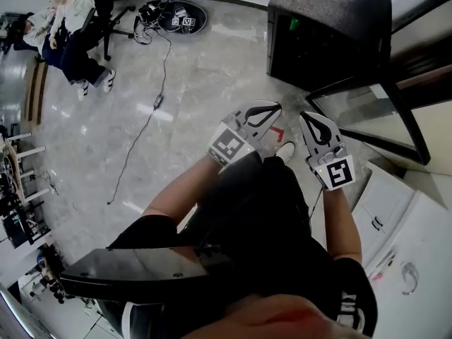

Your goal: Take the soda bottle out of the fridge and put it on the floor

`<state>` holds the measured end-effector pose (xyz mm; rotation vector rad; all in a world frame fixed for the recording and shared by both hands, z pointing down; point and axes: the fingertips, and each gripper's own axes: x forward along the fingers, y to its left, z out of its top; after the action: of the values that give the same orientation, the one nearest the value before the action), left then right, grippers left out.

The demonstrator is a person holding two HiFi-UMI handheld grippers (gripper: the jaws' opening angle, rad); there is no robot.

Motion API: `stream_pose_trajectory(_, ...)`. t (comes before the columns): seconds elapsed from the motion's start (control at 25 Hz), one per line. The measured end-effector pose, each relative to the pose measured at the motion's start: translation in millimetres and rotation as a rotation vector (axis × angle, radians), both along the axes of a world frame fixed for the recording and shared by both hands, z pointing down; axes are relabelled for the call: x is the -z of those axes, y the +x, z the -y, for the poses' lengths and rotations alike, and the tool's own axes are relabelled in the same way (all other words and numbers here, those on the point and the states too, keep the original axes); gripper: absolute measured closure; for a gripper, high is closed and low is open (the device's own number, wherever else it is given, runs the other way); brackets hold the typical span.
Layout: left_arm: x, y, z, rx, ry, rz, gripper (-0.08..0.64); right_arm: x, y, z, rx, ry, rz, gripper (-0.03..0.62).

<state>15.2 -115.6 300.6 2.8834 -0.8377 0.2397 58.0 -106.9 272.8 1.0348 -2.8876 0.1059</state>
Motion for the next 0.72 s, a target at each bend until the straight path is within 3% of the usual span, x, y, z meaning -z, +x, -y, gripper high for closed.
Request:
stream_pose_trajectory(0.44,83.5,-5.5,-38.3,-0.018,0.047,-0.076,0.560,90.7,-11.0,-41.2,0.020,0.056,0.126,0.578)
stream_pose_trajectory(0.72,104.9,-8.3,-51.9,-0.039,0.070,-0.102,0.560,104.4,-23.9,-53.3,0.043,0.065,0.099,0.579)
